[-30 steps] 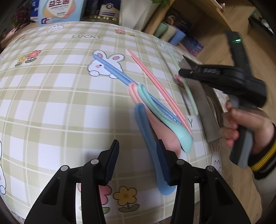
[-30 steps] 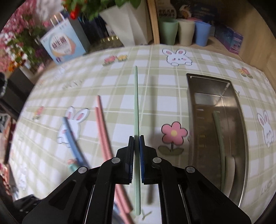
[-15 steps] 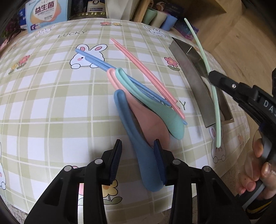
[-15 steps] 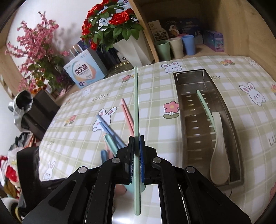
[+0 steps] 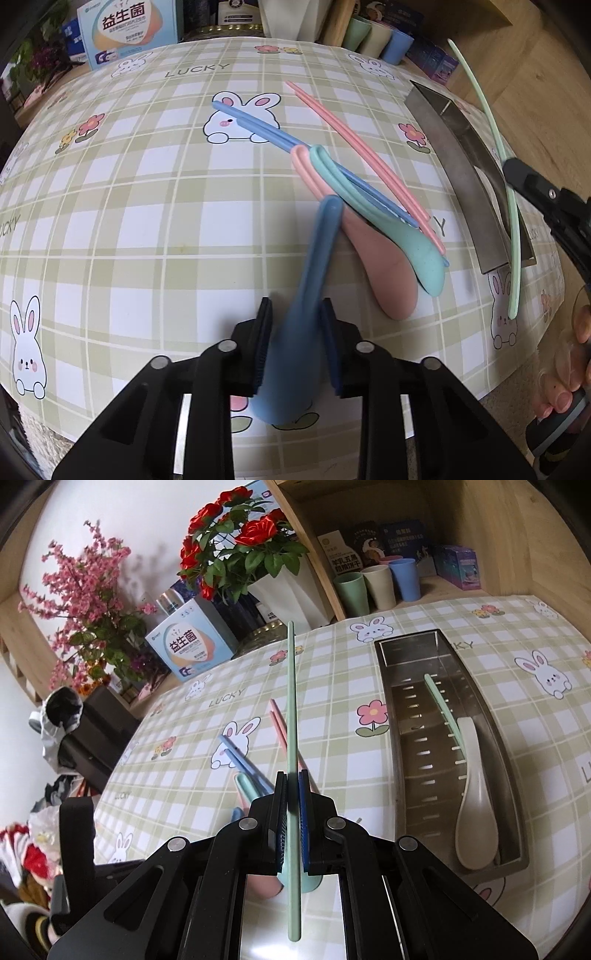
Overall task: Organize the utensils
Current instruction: 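Lift the green chopstick with the right gripper while the left gripper closes on the blue spoon, then lift the blue spoon with the left gripper while the right gripper holds the green chopstick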
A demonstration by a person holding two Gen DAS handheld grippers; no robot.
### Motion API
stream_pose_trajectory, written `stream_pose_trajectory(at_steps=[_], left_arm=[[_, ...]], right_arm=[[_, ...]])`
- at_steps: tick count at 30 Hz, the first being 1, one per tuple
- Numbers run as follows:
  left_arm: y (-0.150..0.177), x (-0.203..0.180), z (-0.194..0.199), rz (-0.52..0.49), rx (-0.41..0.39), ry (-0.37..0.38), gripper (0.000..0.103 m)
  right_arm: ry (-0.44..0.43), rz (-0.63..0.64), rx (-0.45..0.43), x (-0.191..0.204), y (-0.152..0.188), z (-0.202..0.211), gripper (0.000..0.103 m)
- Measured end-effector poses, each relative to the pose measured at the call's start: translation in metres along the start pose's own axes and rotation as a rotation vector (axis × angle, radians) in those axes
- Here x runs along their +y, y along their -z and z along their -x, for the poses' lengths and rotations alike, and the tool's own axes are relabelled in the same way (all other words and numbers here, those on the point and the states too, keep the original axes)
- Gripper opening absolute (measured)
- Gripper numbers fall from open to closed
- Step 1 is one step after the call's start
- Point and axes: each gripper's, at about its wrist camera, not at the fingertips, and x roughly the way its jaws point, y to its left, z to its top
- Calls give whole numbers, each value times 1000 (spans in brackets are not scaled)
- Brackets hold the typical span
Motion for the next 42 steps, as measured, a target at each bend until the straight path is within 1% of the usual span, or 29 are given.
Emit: stream_pose_trajectory(at_steps=[1,4,8,9,10,12,15,17,19,20,22,25,29,39,41,42], left_arm=[[0,-1,0,-9,-1,-8,26],[2,-11,-1,-90,-12,-61,26],[4,-19,-3,-154,-21,-96,26],[5,-19,-2,-164,-27,-91,22],[5,-18,-2,-163,-32,-83,20],[4,-12,-1,-129,-39,-59,19],[0,3,8,-49,-85,-33,16],[-4,11,16,-7,-126,-25,0],[-8,19,23,30,-160,-19,0],[-8,20,24,37,-162,-15,0],[-7,22,20,45,-145,-10,0],[-4,29,10,73,-100,27,0],[-4,35,8,93,-99,65,0],[-5,35,6,78,-94,87,1],[-6,34,6,77,-80,82,1],[-7,35,7,72,-73,79,3]], right_arm=[[-1,-3,0,-1,0,0,6],[-3,-11,-4,-3,0,2,6],[7,-18,-20,-7,-1,8,6],[8,-23,-22,-9,-1,9,6],[11,-28,-24,-11,-1,10,6],[17,-33,-22,-13,-1,11,6],[25,-35,-20,-15,0,11,6],[33,-34,-15,-16,2,11,6],[39,-40,-8,-18,3,10,6],[42,-45,-3,-19,4,8,6],[46,-50,2,-21,5,7,6],[55,-47,1,-21,3,7,6],[63,-38,5,-18,2,5,6],[66,-37,25,-16,3,-1,6],[65,-40,24,-18,3,0,6],[64,-40,23,-18,3,0,6]])
